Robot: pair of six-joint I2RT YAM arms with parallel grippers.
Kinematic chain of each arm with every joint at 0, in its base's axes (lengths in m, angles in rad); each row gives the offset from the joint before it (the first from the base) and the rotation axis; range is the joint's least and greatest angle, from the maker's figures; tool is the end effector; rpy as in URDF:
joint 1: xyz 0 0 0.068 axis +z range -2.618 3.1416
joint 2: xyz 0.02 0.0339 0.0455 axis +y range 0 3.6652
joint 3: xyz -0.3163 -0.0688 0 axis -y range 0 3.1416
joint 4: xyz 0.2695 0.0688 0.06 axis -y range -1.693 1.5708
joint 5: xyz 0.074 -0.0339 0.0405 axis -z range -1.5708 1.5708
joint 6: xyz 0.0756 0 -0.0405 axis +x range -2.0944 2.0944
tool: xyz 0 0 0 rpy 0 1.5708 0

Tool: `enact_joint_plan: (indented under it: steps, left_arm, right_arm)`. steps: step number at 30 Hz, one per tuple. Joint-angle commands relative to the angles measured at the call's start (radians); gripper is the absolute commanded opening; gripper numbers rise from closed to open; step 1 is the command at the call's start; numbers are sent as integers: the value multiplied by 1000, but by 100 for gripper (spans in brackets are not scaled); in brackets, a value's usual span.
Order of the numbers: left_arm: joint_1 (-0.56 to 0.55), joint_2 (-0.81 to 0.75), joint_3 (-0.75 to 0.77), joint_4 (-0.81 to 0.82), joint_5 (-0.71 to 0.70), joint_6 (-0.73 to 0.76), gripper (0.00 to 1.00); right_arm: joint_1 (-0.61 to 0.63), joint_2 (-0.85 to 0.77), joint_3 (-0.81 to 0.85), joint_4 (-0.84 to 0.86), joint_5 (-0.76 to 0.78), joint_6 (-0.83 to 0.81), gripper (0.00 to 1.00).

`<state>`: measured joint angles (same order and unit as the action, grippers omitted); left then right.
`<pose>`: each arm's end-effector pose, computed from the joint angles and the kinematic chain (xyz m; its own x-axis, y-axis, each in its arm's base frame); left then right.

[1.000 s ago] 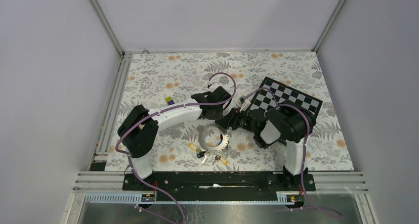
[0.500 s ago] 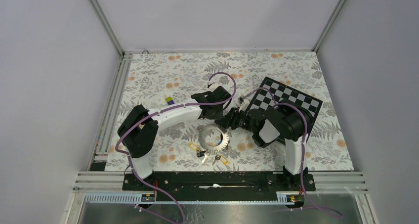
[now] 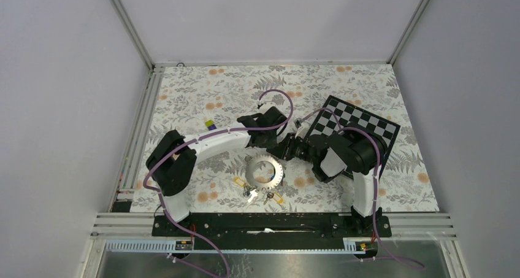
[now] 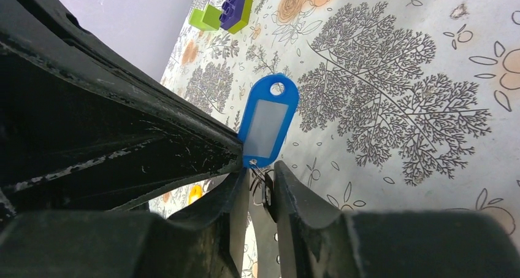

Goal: Remove the keys from the keyring

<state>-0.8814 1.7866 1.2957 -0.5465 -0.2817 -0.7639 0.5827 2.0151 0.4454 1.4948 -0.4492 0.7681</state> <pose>0.2886 -0.3171 0.2221 -0.8461 -0.0183 -0.5328 0.0915 0.9796 -0.1789 0.2808 0.2244 0.1190 -0.6405 0.3274 -0.6946 -0.5732 0.3982 0.7162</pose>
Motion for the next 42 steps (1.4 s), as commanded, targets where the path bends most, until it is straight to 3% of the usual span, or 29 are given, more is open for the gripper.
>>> enact_joint_plan:
  steps: [1, 7, 14, 17, 24, 27, 35, 42]
  left_arm:
    - [-6, -22, 33, 12, 26, -5, 0]
    - [-7, -39, 25, 13, 23, -6, 0]
    - [-6, -103, 22, 11, 11, -5, 0]
    - [-5, -137, 31, 5, 7, -5, 10]
    - [-6, -264, 47, 8, -18, -3, 50]
    - [-7, -324, 62, 13, -20, 11, 61]
    - [-7, -510, 49, 89, 83, 36, 74]
    - [-10, -595, -22, 166, 209, -58, 73]
  right_arm:
    - [3, -5, 26, 118, 6, -6, 26]
    - [3, -43, 4, 115, 3, -24, 14]
    - [3, -178, -25, -12, 17, -123, 9]
    - [3, -275, -22, -138, 31, -192, 8]
    - [4, -566, 33, -552, 90, -411, 7]
    - [4, -660, 66, -707, 99, -483, 6]
    - [4, -924, 119, -998, 151, -579, 6]
    - [4, -1063, 219, -1176, 158, -542, 4]
